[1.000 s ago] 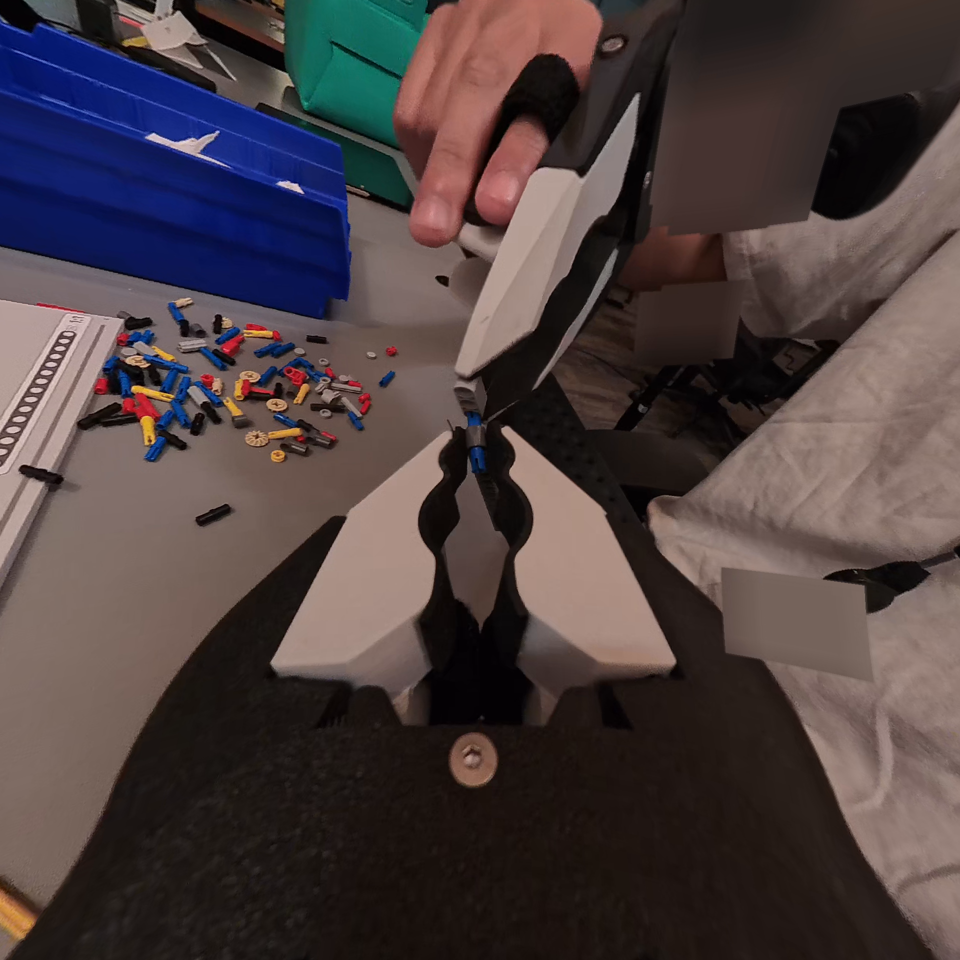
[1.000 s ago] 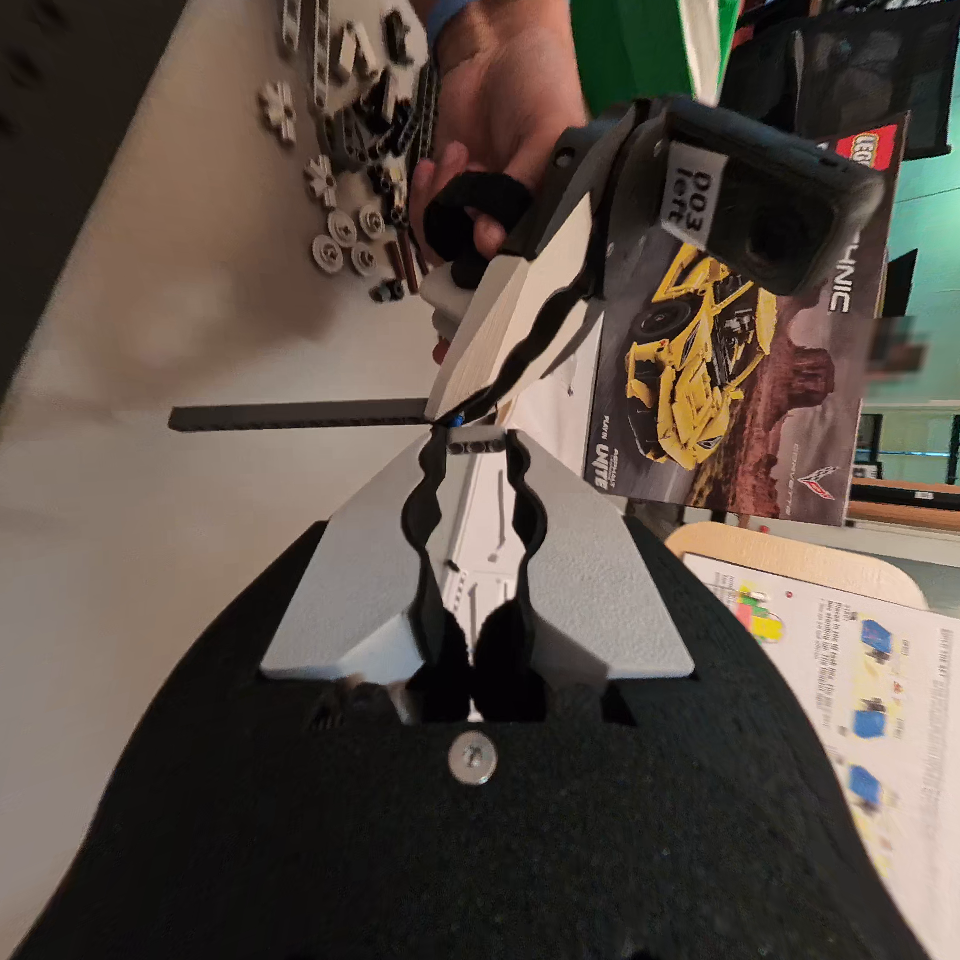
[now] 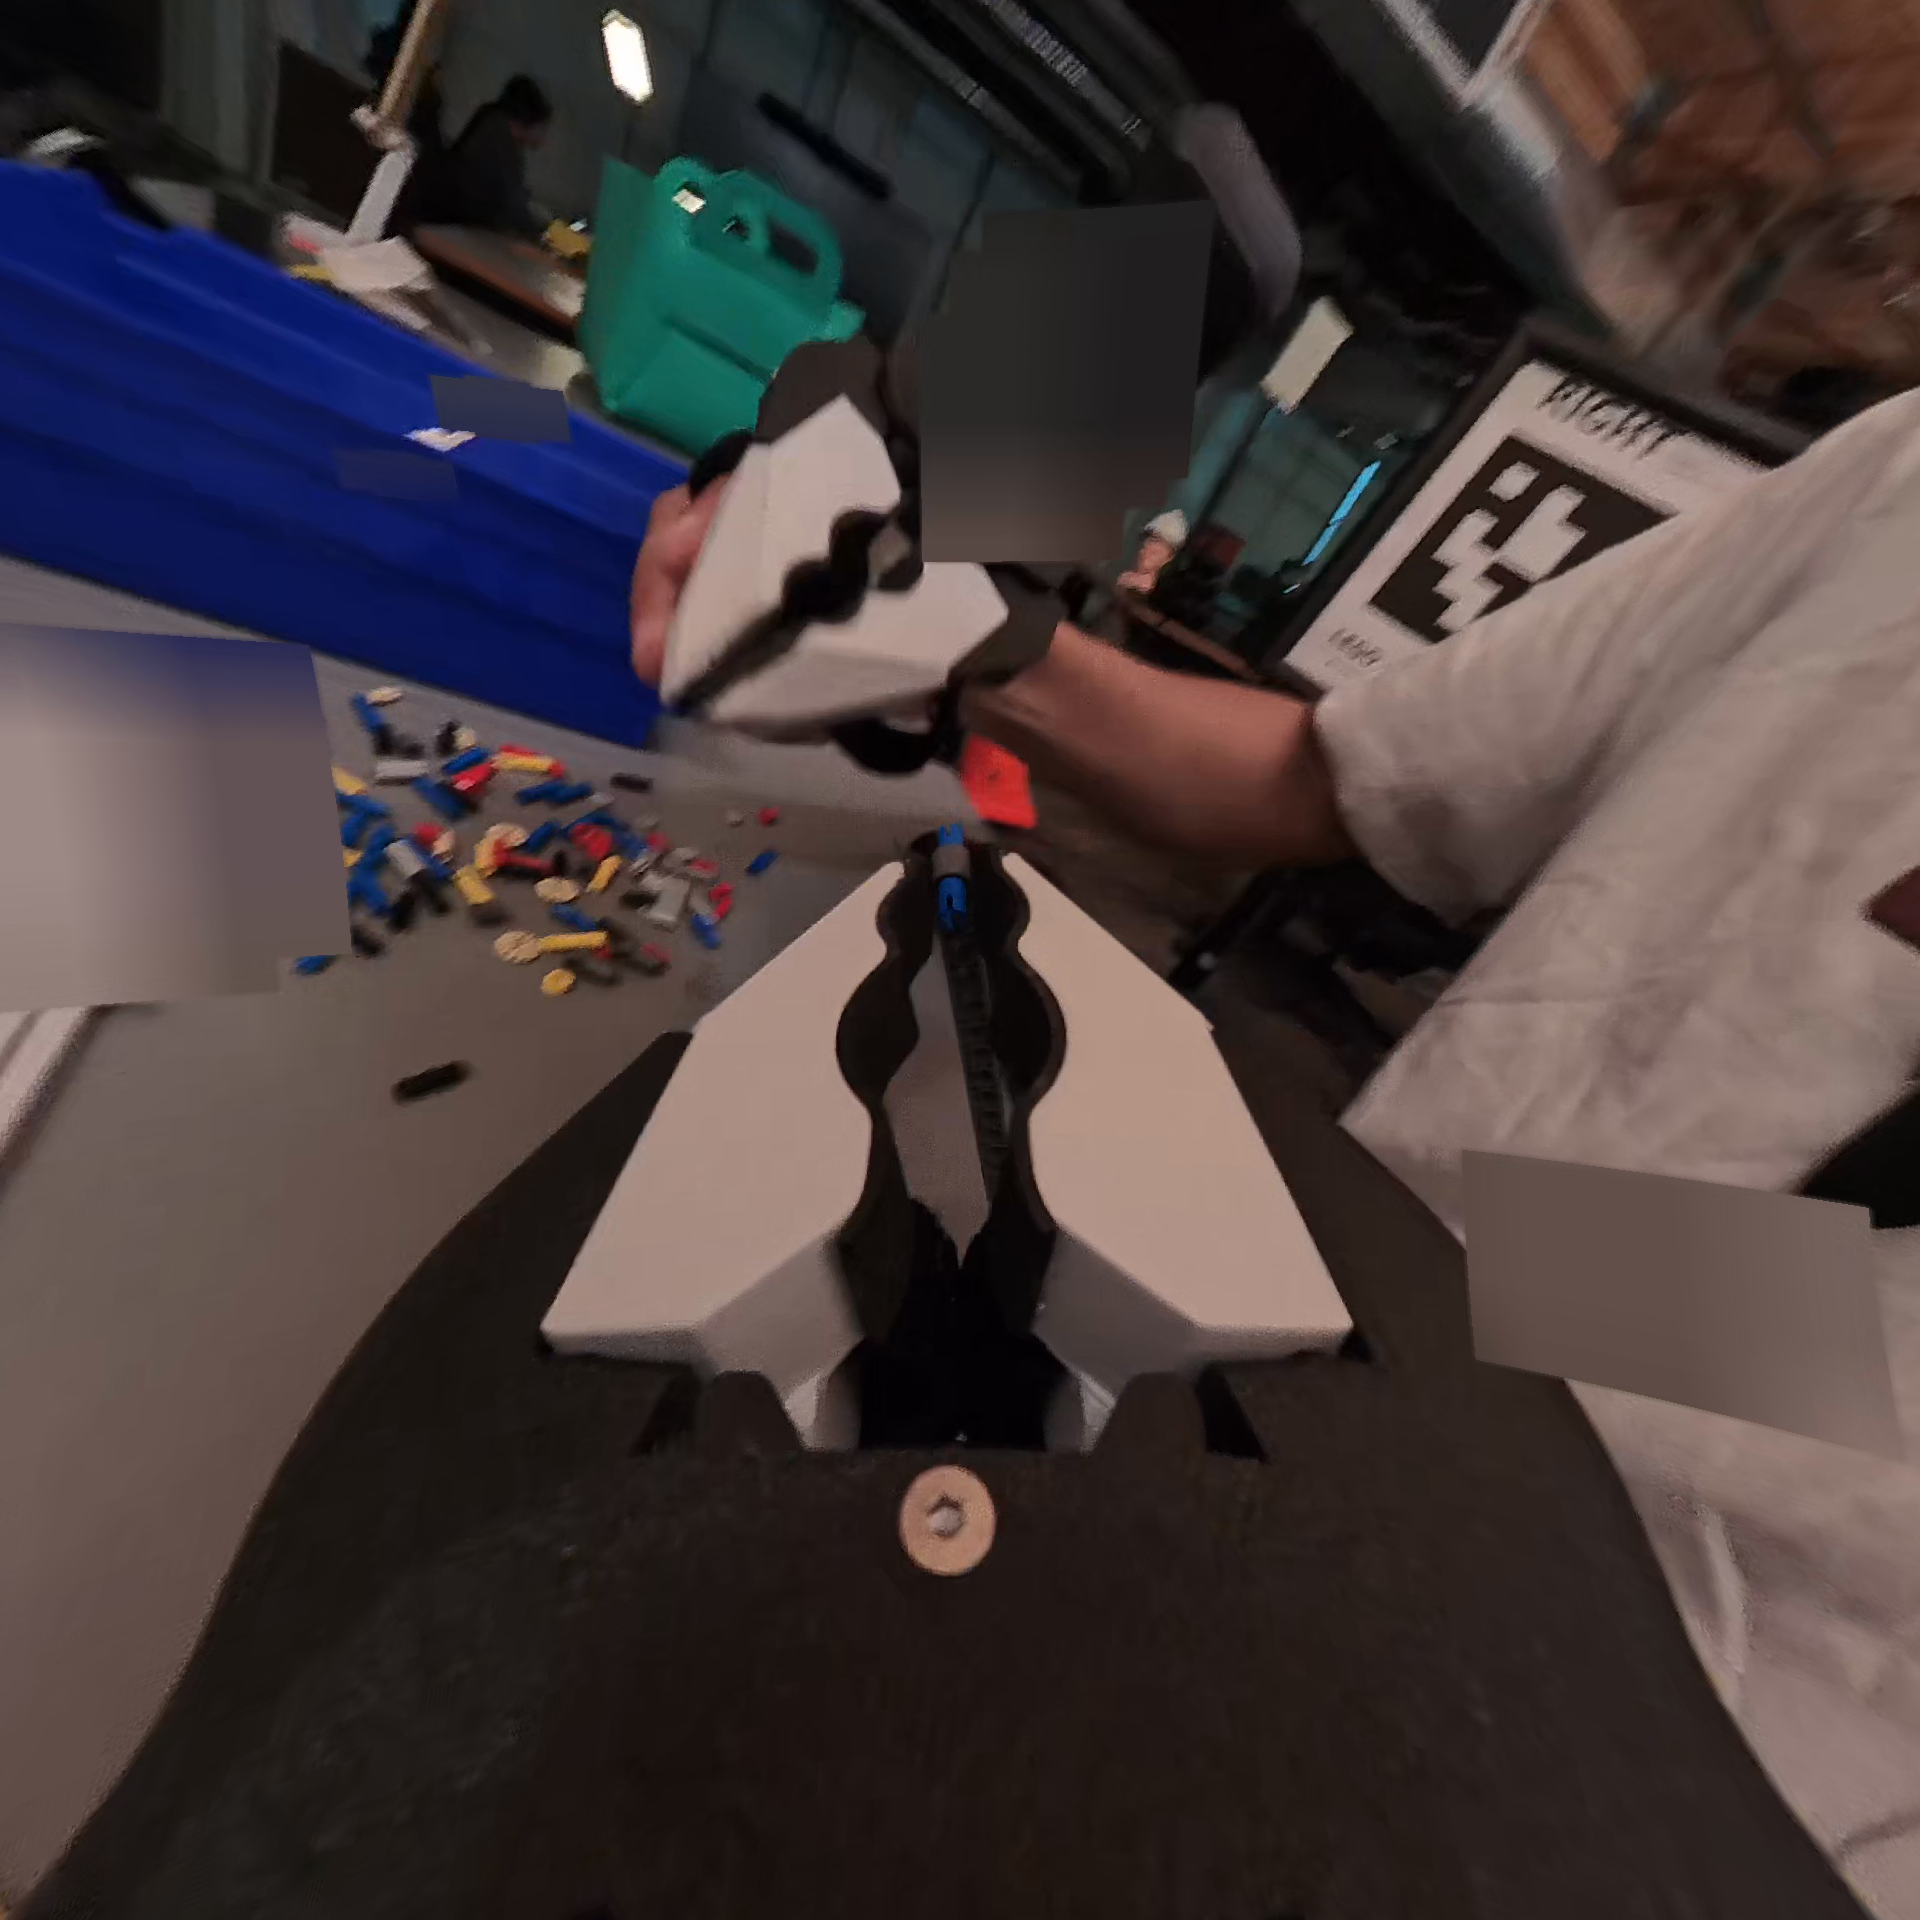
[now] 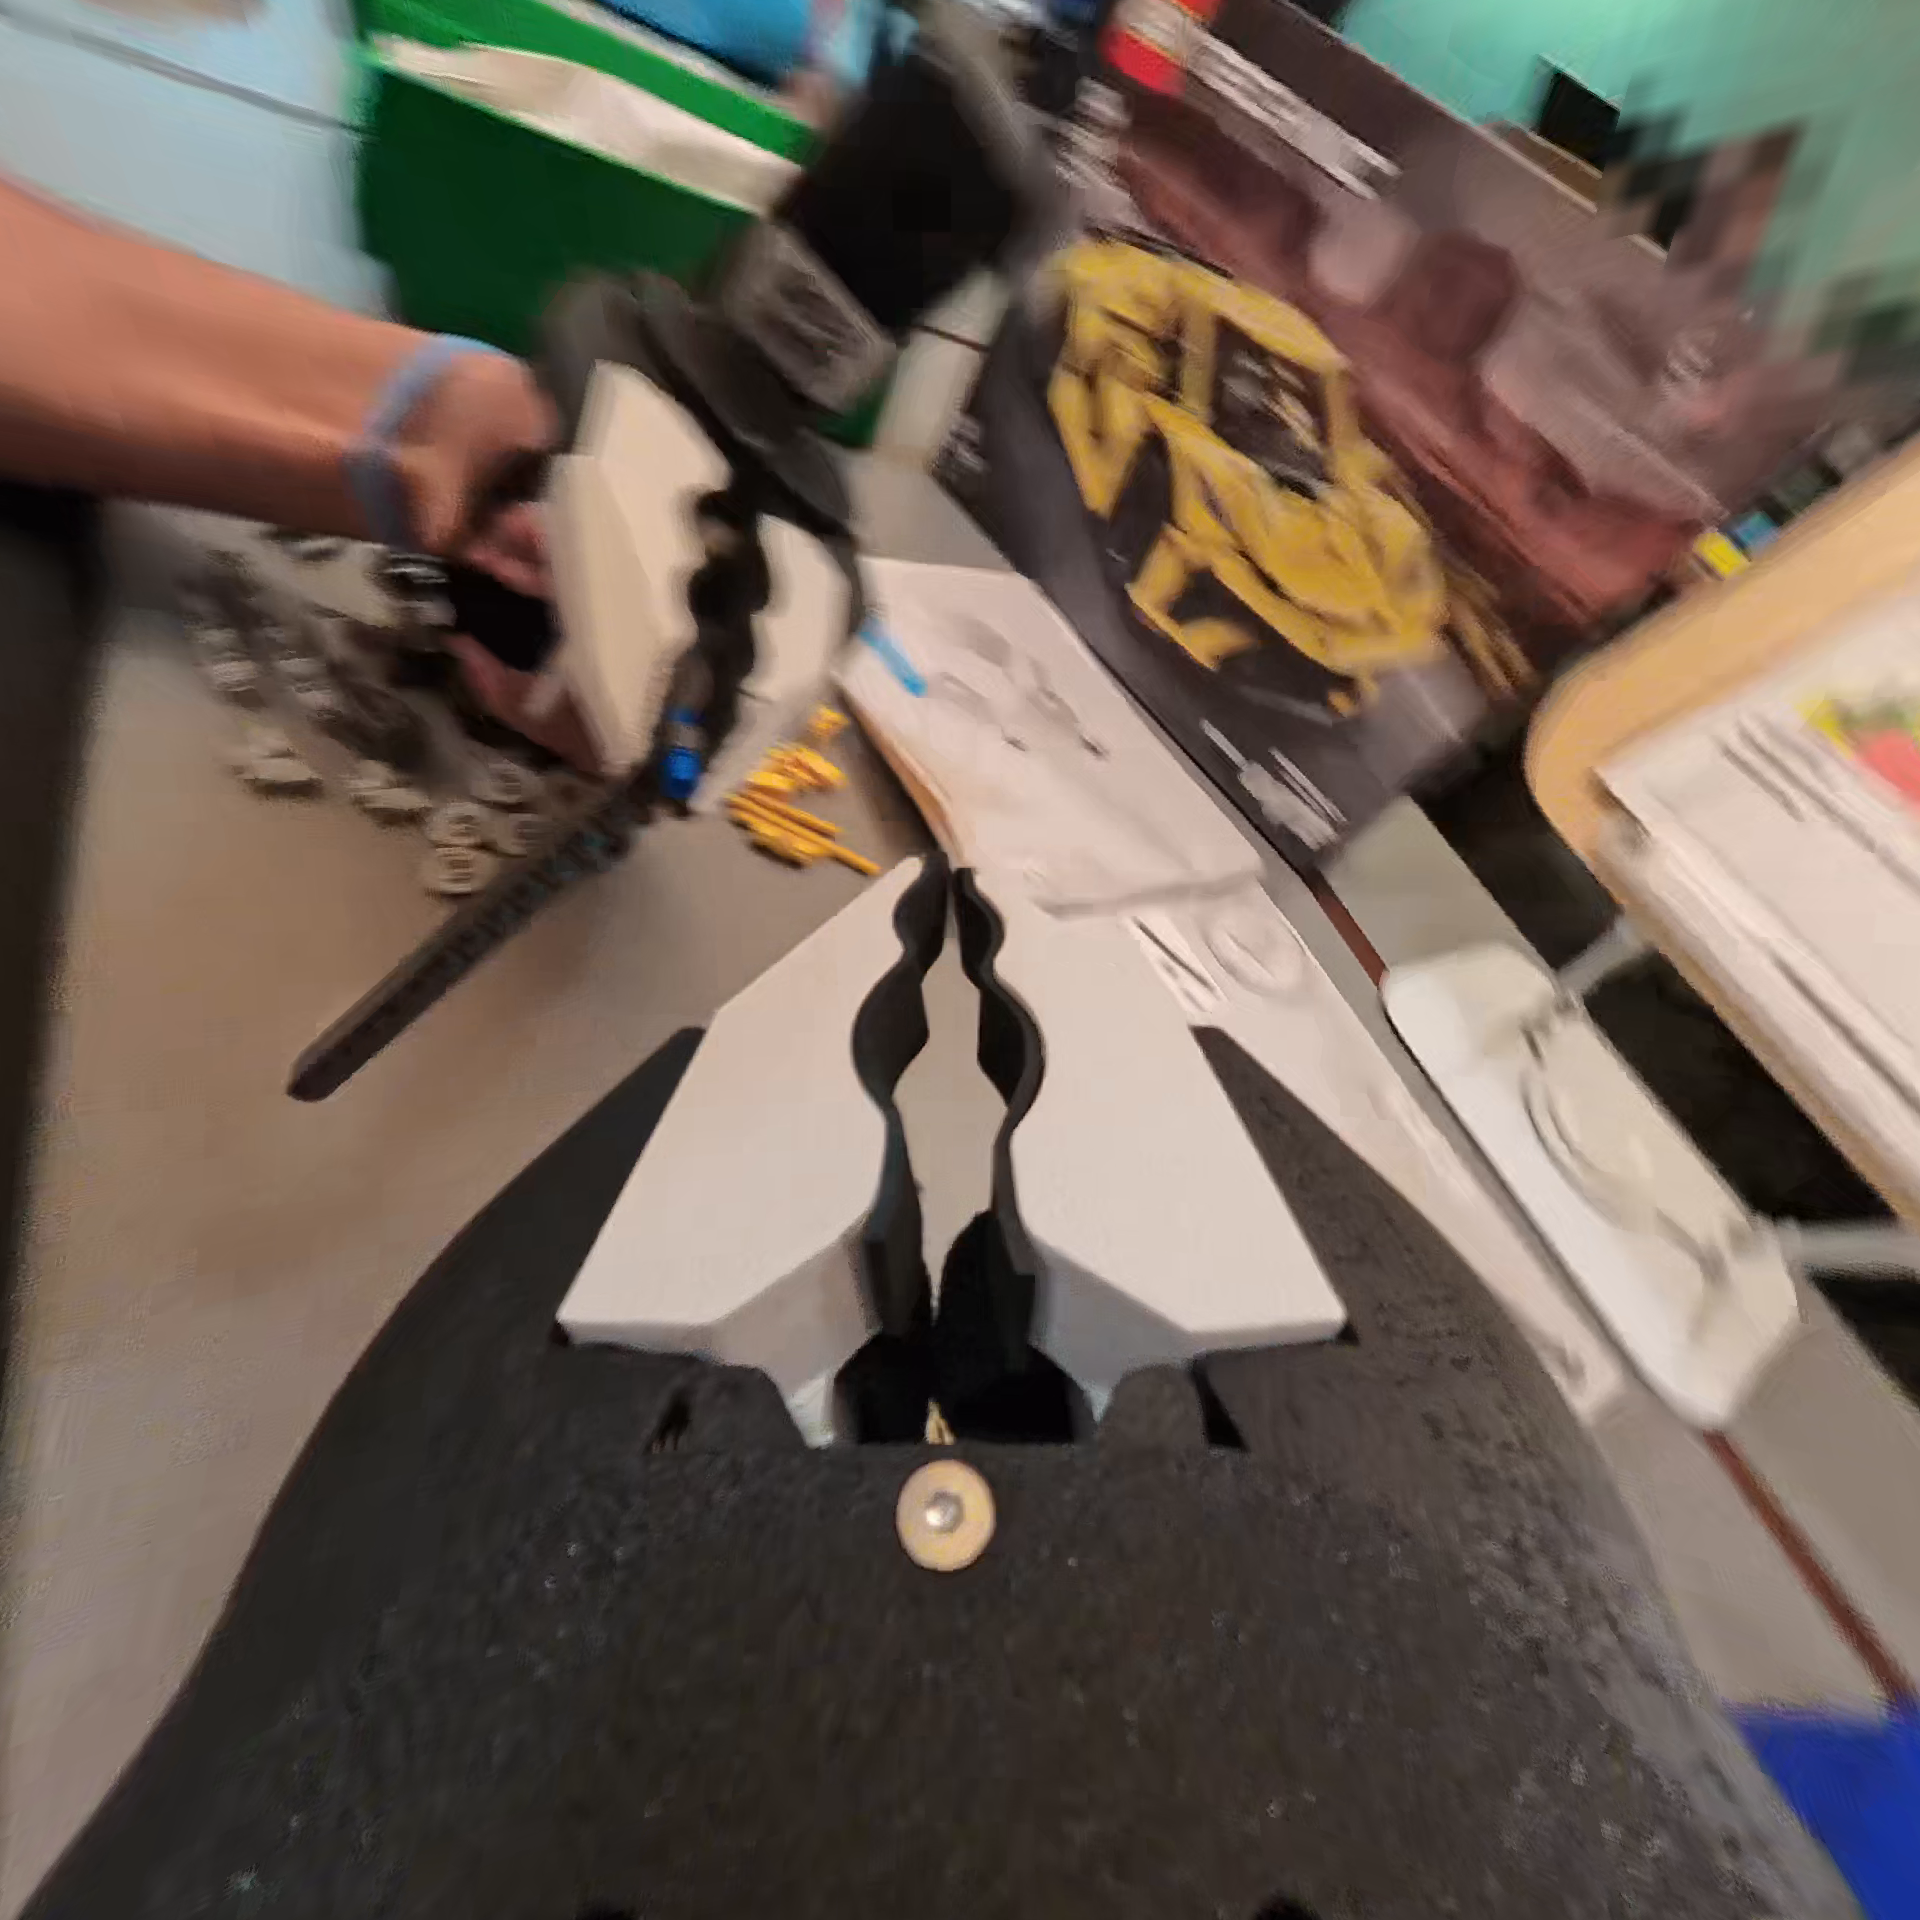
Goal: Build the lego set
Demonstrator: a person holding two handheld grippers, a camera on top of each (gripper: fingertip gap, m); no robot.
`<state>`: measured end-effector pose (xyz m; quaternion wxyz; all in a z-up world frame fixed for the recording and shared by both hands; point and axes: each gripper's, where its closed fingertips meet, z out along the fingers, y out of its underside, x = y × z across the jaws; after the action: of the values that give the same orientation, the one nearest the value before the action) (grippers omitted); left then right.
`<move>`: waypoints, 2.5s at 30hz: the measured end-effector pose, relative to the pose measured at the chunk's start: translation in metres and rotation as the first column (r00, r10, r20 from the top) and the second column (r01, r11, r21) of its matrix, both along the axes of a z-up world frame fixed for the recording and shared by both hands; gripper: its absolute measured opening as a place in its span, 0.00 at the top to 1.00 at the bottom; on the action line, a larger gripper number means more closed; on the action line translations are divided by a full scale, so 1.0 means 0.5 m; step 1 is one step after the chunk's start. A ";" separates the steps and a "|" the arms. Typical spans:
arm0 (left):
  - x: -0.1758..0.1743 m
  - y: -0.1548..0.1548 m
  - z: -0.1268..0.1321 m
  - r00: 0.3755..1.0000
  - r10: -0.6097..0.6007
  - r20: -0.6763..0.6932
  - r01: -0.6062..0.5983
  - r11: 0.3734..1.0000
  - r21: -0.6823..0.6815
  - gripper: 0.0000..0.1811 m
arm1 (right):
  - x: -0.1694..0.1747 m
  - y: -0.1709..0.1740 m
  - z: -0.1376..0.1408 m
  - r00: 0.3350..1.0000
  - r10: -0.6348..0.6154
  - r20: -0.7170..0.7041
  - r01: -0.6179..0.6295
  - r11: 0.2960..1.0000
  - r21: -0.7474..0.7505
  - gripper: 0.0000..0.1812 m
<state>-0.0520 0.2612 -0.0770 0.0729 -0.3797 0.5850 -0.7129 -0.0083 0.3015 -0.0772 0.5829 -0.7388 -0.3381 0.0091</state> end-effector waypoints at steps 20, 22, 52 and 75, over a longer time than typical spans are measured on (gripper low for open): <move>0.018 0.053 -0.015 0.986 0.166 -0.033 -0.162 0.982 0.097 0.97 | 0.059 -0.085 -0.247 0.973 -0.058 0.225 0.167 0.848 -0.502 0.84; 0.016 0.053 -0.021 0.986 0.162 -0.035 -0.157 0.981 0.116 0.97 | 0.056 -0.079 -0.248 0.980 0.044 0.197 0.080 0.810 -0.580 0.85; 0.021 0.069 -0.011 0.981 0.192 -0.027 -0.189 0.979 0.079 0.97 | 0.032 -0.005 -0.102 0.971 0.024 -0.240 -0.134 0.881 -0.455 0.96; 0.024 0.050 -0.031 0.985 0.173 -0.026 -0.167 0.973 0.159 0.97 | -0.066 -0.012 -0.018 0.534 0.042 -0.844 -0.284 0.950 -0.132 0.96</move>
<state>-0.0401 0.2860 -0.0924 0.1515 -0.4355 0.6056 -0.6485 -0.0413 0.2956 -0.0859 0.5700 -0.6784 -0.0853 0.4557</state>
